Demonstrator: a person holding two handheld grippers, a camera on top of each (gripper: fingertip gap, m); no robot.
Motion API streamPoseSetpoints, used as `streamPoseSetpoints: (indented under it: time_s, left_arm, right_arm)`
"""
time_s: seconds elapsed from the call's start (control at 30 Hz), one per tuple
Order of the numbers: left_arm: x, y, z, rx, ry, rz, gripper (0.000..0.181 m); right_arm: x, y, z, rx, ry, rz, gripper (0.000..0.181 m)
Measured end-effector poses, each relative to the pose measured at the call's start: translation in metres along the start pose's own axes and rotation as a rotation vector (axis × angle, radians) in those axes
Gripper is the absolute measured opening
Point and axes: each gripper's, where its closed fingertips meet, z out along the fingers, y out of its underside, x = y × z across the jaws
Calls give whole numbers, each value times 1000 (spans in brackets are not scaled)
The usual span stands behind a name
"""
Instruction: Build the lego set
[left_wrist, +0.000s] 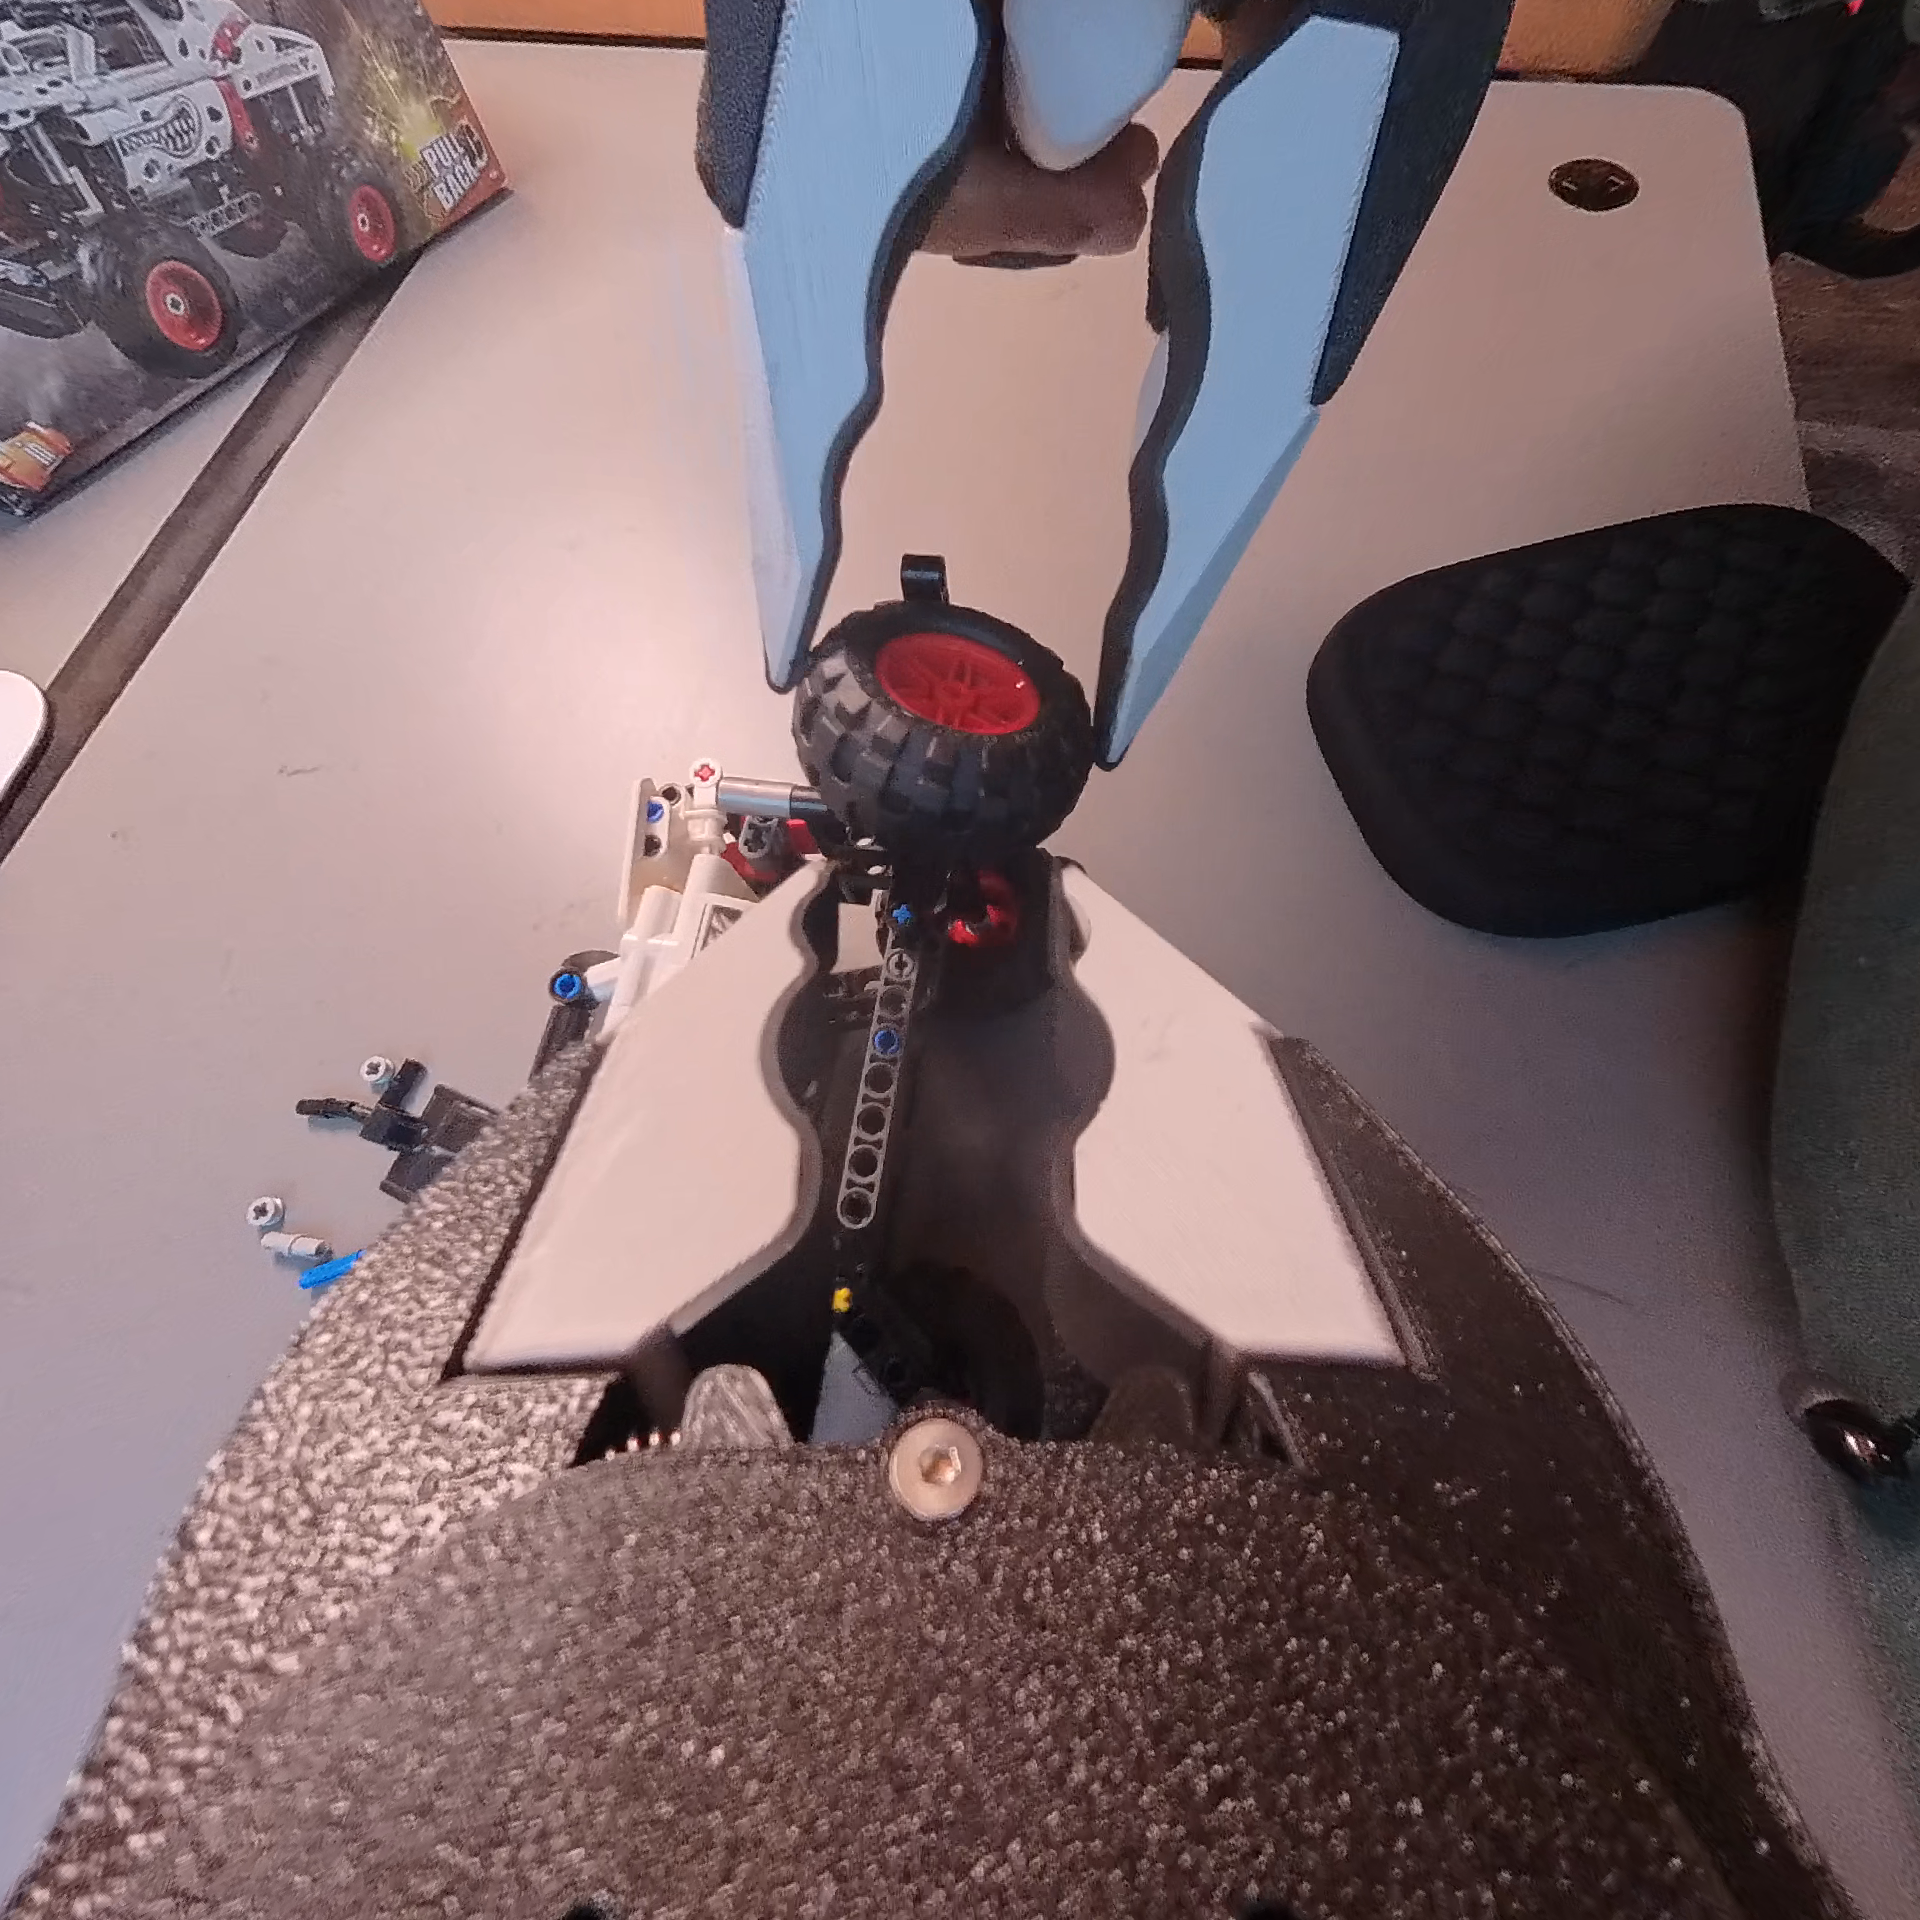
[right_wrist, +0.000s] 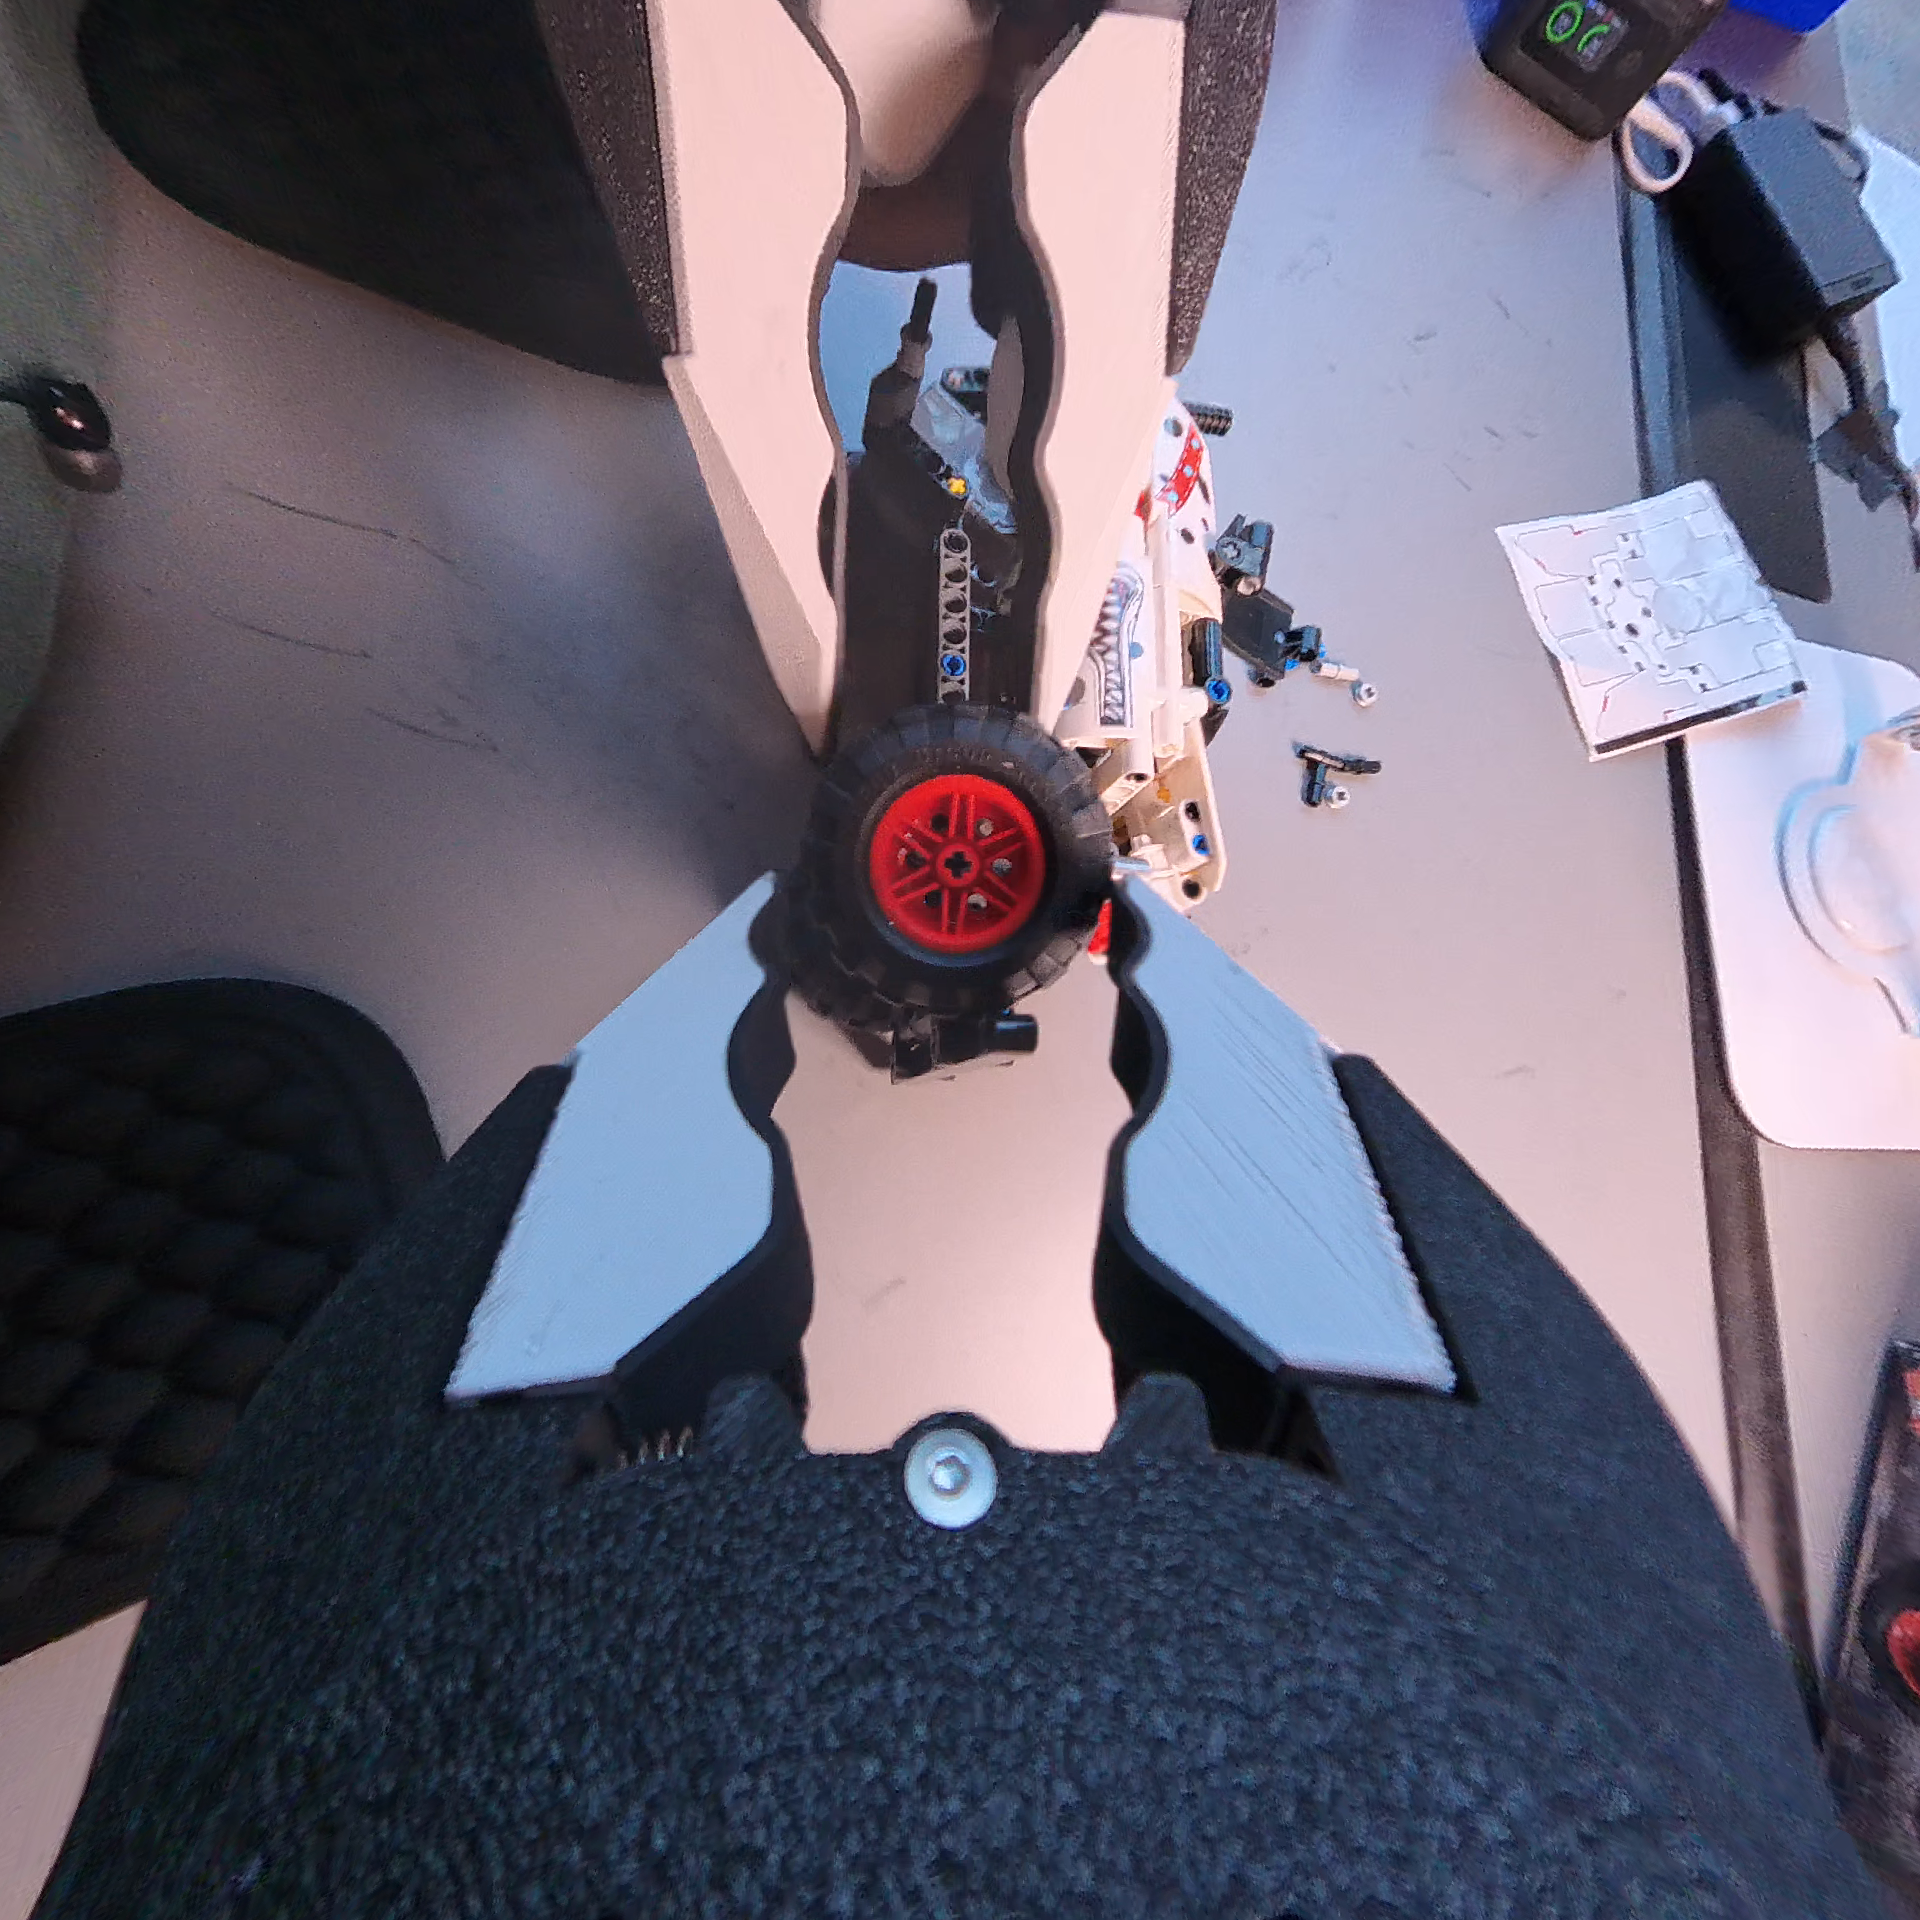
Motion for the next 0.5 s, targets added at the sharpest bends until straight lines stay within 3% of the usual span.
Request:
streamPoseSetpoints:
  time_s: [0.17, 0.23, 0.33, 0.5]
  left_arm:
    - [1, -13, -5, 58, 27, 29, 67]
    - [1, -15, -1, 48, 10, 73, 67]
    - [2, -15, 6, 33, -13, 127, 51]
    - [4, -15, 2, 58, -34, 147, 51]
  right_arm:
    - [0, -5, -1, 23, 14, -62, 57]
    - [0, -9, -2, 28, -5, -83, 56]
    - [-2, -13, -3, 11, -37, -135, 56]
    - [-4, -19, -5, 80, -55, -119, 56]
